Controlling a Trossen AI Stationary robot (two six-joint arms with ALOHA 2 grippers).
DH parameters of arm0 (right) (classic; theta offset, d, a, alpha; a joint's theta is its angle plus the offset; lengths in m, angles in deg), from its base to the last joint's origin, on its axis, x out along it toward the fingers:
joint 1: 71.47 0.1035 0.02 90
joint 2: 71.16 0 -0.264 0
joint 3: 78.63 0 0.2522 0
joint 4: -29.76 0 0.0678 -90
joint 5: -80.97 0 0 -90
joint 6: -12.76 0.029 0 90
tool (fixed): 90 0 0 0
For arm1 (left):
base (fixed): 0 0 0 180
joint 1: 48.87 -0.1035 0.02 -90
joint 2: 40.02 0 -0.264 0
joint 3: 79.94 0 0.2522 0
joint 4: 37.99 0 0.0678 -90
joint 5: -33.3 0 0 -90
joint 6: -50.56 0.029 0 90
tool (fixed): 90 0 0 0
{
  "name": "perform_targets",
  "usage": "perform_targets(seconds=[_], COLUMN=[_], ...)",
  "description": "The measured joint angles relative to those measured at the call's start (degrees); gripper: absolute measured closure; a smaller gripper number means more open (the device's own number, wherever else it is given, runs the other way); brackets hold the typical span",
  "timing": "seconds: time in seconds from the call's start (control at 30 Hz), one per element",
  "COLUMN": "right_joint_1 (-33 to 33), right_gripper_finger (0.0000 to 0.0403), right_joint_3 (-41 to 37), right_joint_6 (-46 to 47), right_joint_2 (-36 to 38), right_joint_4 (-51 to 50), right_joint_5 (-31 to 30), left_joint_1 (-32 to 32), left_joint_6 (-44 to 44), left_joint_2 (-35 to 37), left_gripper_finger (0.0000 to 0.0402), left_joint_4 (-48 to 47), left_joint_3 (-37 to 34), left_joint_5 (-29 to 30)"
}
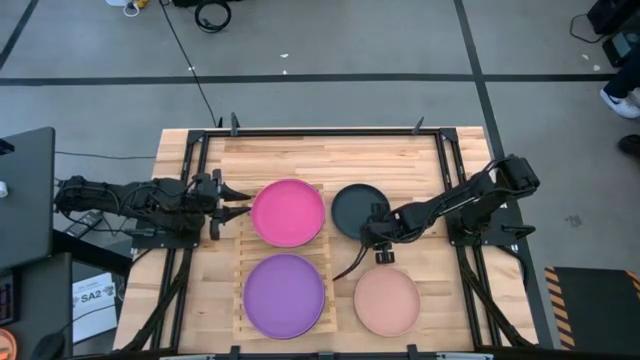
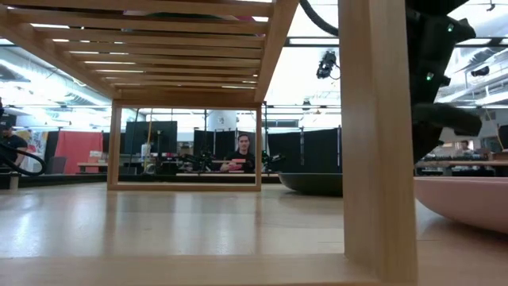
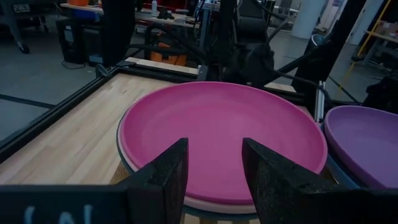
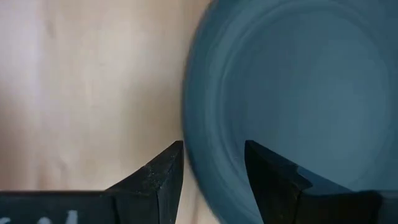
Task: Place and stack plates onto a shelf
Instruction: Stack the black plate on top of the pink plate on the shelf
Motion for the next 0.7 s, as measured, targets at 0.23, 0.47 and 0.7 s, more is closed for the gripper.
perform_targets(seconds=[0.23, 0.47, 0.7], right_joint_1=[-0.2, -0.1, -0.1], right_gripper_finger=[0.0235, 0.0277, 0.0335], right_joint_3=[0.0, 0.0, 0.0], right_joint_6=[0.0, 0.0, 0.1], right_joint_2=[-2.2, -2.4, -2.4], right_joint_4=[0.1, -0.1, -0.2], right_joint_5=[-2.3, -1.8, -1.7], left_joint_1=[0.0, 0.0, 0.0], left_joint_6=[0.0, 0.0, 0.0], left_joint_2=[0.0, 0.0, 0.0], left_gripper_finger=[0.0246, 0.0246, 0.0246], left_joint_4=[0.0, 0.0, 0.0], left_joint_3=[0.0, 0.0, 0.0], left_joint_5=[0.0, 0.0, 0.0])
